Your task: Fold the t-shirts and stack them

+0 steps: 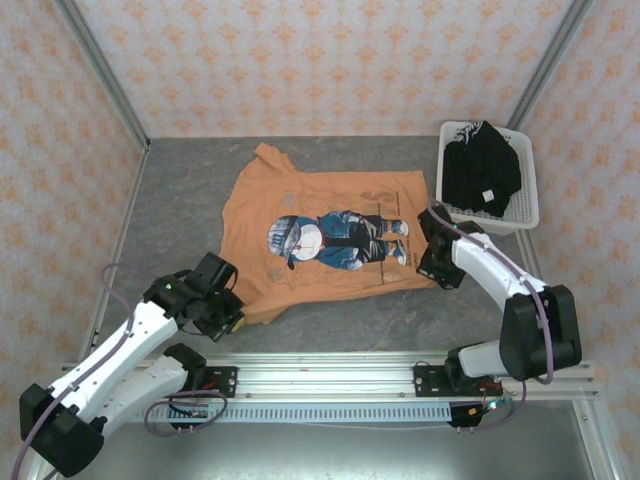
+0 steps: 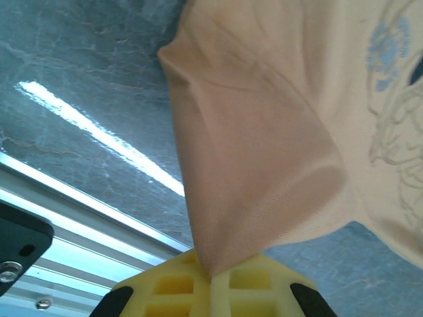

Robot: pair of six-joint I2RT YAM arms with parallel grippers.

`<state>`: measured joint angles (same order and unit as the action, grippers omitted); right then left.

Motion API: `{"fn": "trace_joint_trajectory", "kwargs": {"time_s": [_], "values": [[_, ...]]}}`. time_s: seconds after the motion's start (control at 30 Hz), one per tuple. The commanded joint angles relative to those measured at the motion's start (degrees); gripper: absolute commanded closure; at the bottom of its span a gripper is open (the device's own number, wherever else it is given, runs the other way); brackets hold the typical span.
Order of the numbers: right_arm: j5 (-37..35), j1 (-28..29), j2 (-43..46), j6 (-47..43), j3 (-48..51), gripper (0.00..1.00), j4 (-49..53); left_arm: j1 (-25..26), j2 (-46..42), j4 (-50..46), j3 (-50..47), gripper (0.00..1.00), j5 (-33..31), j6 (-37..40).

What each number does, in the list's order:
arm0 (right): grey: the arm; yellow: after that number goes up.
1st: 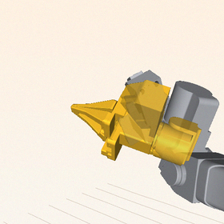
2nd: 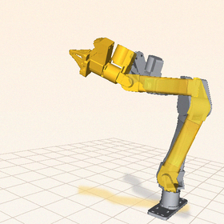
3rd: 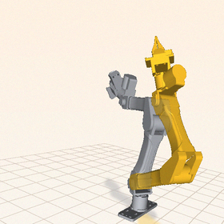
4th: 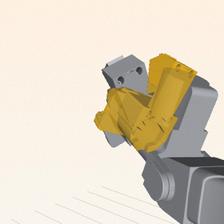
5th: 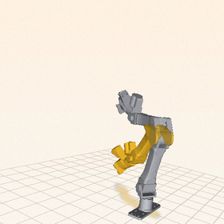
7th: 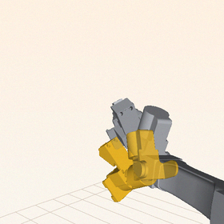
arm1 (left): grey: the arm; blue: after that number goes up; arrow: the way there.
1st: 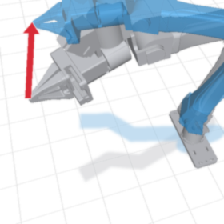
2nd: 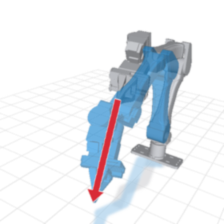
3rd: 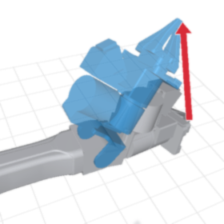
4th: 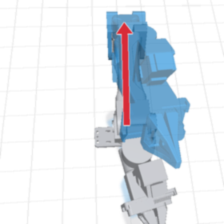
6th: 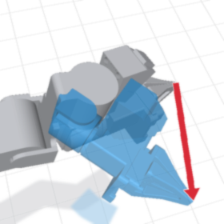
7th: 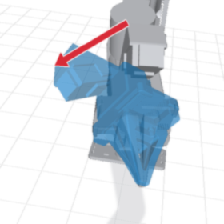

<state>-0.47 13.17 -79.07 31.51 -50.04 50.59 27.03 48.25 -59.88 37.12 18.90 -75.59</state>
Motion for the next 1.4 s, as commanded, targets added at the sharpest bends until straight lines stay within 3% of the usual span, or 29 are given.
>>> {"fn": "trace_joint_trajectory", "kwargs": {"time_s": [0.0, 0.03, 0.1, 0.23, 0.47, 0.6, 0.83, 1.13, 1.37], "values": [[-2.10, -0.34, -0.05, -0.39, -2.06, 0.80, 2.96, 0.37, 0.97, -1.77, 1.83, 0.59, -2.88, 1.87], [-3.27, -0.41, 1.50, 0.23, -1.99, 0.71, 3.86, 0.35, 0.97, -3.02, 4.07, 0.44, -4.96, 2.28], [-5.53, -0.34, 5.85, 1.41, -1.98, 0.58, 5.08, 0.18, 1.21, -5.17, 8.66, 0.33, -9.81, 3.48], [-5.13, -0.19, 12.14, 1.99, -2.46, 0.49, 4.49, -4.66, 5.49, -3.25, 12.11, 0.34, -11.38, 6.64], [3.98, 2.29, 6.93, 0.88, -1.23, 0.62, -6.04, -11.97, 24.70, 11.65, 12.38, 0.64, -6.39, 10.15], [5.15, 2.31, 1.33, 0.71, -0.96, 0.71, -10.32, -12.73, 37.36, 13.55, 16.03, 0.69, -8.87, 14.09], [7.14, 2.36, -13.97, 0.26, -6.63, 0.73, -10.91, -19.50, 49.91, 14.09, 19.76, 0.80, -13.09, 18.86], [12.11, 3.90, -33.44, -0.39, -22.60, 0.72, -9.56, -31.55, 60.79, 12.70, 31.88, 0.81, -14.79, 26.72], [12.50, 4.32, -40.86, -2.32, -34.24, 0.69, -7.49, -32.68, 62.92, 12.63, 40.24, 0.74, -15.34, 31.51]]}}
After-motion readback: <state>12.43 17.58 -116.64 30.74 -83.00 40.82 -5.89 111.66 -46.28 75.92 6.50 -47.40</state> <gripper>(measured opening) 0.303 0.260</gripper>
